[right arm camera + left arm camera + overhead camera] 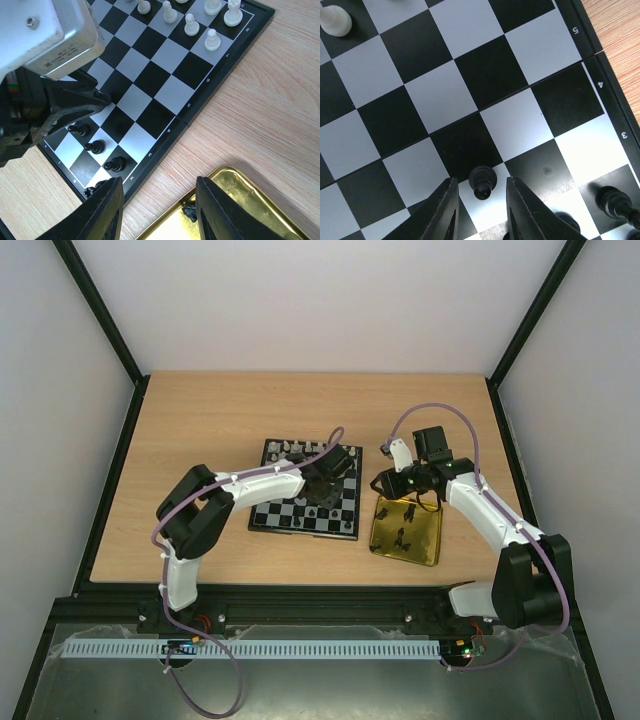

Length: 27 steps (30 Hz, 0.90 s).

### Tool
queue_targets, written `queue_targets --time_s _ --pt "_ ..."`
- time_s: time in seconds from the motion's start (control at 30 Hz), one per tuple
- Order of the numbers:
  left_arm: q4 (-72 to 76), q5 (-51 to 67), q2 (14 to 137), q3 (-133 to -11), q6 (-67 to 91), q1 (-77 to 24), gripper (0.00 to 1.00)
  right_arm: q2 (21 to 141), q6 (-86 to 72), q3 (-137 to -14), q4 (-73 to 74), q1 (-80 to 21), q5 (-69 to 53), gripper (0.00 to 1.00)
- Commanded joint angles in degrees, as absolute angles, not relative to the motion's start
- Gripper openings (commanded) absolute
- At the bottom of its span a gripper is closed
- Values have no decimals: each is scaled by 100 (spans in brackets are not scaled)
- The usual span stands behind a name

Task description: Set up the chess pieces on the board

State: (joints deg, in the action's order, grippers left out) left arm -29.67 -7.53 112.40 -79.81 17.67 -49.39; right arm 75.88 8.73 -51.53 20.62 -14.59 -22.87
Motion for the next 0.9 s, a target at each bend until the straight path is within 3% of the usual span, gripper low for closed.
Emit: queue_targets --time_s 0.0,0.37,0.87 --pt "-2898 -699 11346 -8070 1797 -4882 28 7662 966 -5104 2110 -1437 -2346 41" --pt "-2773 -687 11284 -7997 1789 -4825 12 7760 1006 -5122 2153 -1440 -2350 41" --pt "-2891 -806 9626 -6896 1967 -4226 8 7825 1041 -5150 2210 -1439 -2387 41"
